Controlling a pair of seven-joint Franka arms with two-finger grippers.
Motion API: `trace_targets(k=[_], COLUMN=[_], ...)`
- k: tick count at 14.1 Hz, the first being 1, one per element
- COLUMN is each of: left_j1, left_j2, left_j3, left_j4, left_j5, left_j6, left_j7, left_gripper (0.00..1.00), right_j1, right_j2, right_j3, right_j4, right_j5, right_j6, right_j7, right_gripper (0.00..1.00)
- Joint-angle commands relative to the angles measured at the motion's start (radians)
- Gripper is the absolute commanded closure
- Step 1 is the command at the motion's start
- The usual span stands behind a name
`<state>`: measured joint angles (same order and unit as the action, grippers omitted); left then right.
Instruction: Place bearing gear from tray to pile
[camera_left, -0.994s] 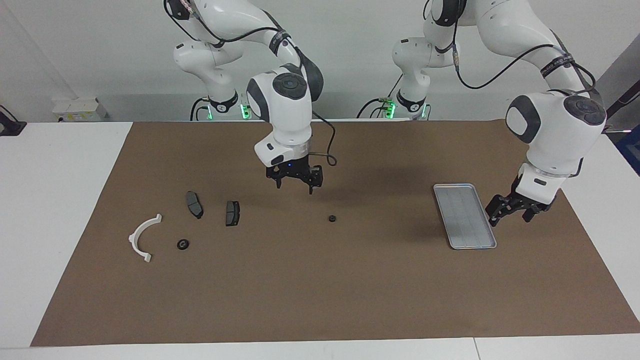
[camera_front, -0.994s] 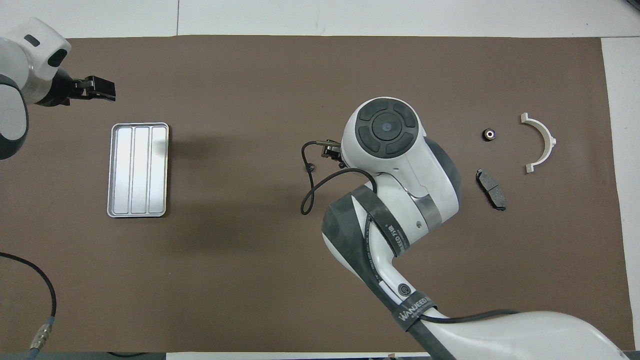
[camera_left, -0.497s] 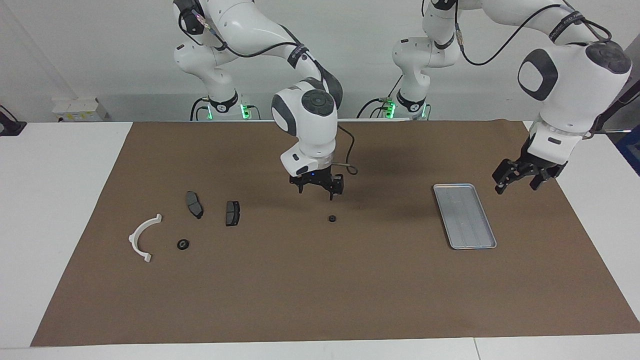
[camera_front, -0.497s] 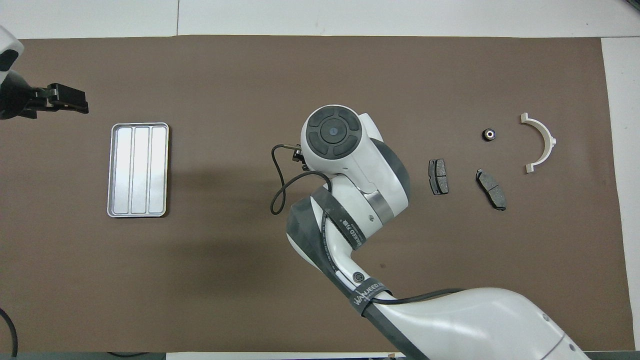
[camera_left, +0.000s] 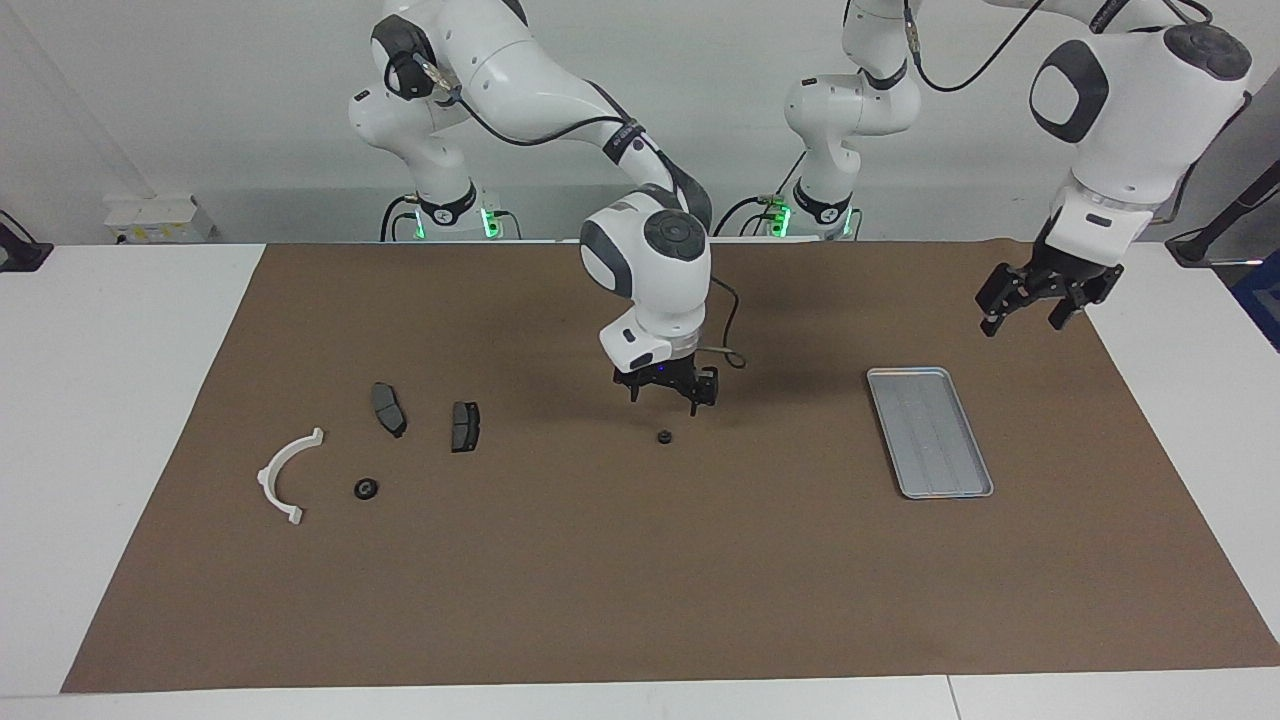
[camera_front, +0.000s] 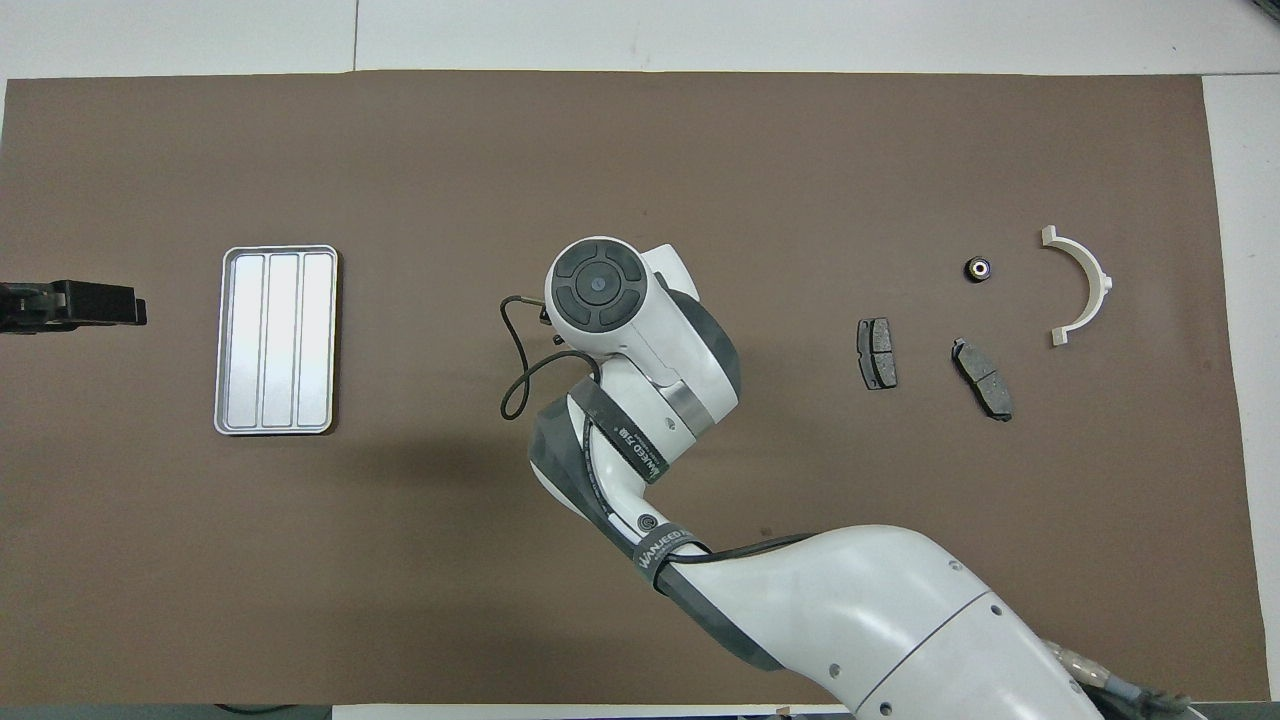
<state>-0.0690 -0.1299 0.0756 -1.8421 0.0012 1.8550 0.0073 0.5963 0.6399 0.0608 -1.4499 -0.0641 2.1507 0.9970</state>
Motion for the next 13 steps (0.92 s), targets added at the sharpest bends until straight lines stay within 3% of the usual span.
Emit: trace_targets(k=[1, 3, 13], left_j1=[-0.002, 0.0, 0.0], left_j2=[0.054, 0.102, 0.153], left_j3=[0.003, 0.003, 0.003], left_j4=[0.096, 0.184, 0.274], left_j5=[-0.003, -0.001, 0.013], left_j6=[-0.084, -0.172, -0.318], left_j7=[0.022, 0.023, 0.023], left_gripper=[0.0, 0.0, 0.0], right_j1=[0.008, -0.003, -0.021], right_j2=[0.021, 0.02, 0.017], right_j3=[0.001, 0.001, 0.001], right_j4=[0.031, 0.026, -0.061], right_j5=[-0.01, -0.016, -0.017], right_j6=[0.008, 0.011, 0.055], right_j7=[0.014, 0.012, 0.04], right_gripper=[0.05, 0.07, 0.1])
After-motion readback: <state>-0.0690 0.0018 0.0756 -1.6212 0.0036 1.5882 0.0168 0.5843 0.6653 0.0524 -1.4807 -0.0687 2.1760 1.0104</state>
